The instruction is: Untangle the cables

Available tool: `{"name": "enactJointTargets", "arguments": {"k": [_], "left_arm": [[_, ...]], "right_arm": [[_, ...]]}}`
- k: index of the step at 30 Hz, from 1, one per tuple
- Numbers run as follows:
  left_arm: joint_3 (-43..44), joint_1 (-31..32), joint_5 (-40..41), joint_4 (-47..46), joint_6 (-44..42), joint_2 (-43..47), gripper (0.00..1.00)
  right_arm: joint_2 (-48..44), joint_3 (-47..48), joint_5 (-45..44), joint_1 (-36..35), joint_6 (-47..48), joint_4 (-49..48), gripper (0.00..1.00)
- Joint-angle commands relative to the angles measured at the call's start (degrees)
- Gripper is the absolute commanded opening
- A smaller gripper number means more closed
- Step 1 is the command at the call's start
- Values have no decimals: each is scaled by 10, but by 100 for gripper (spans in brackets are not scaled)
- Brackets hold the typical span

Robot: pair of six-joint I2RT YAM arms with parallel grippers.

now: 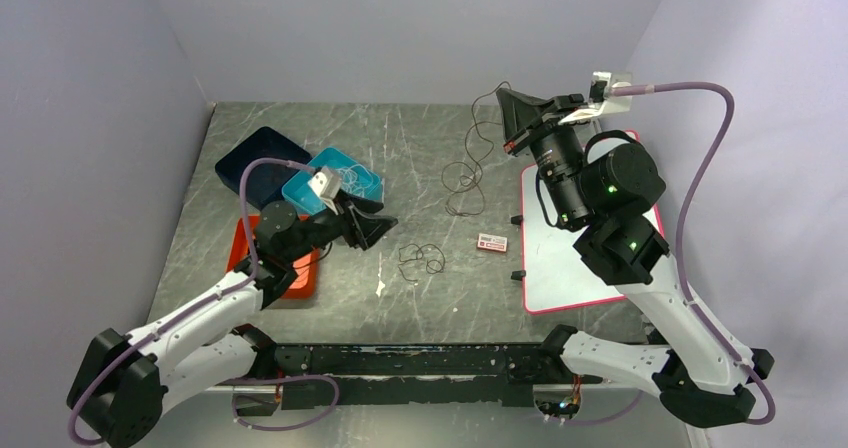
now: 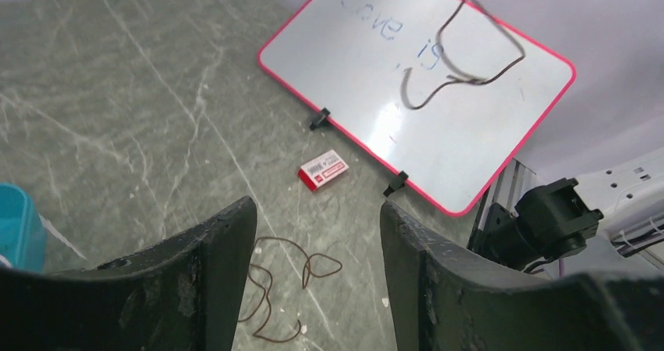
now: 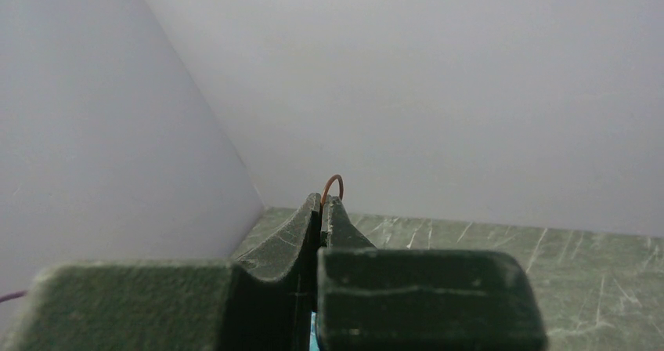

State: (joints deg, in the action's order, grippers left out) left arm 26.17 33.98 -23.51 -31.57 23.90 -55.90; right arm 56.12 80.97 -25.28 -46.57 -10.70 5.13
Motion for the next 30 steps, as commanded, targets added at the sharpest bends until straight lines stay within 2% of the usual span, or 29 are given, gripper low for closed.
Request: {"name": "enactJointTargets", "arguments": {"k": [1,11,17,30], "left_arm": [[38,3,0,25,-23,20,64],[149,3,-51,31,-71,3,69],[191,3,-86,-41,-46,-38,76],[263,3,-182,-171,10,-146,73]], "right_arm": [[0,-1,10,2,-7,14,0],[23,-16,67,2,-23,34,0],[26,-26,96,2,-47,16,0],[42,-31,162,2,-97,-21,0]]}}
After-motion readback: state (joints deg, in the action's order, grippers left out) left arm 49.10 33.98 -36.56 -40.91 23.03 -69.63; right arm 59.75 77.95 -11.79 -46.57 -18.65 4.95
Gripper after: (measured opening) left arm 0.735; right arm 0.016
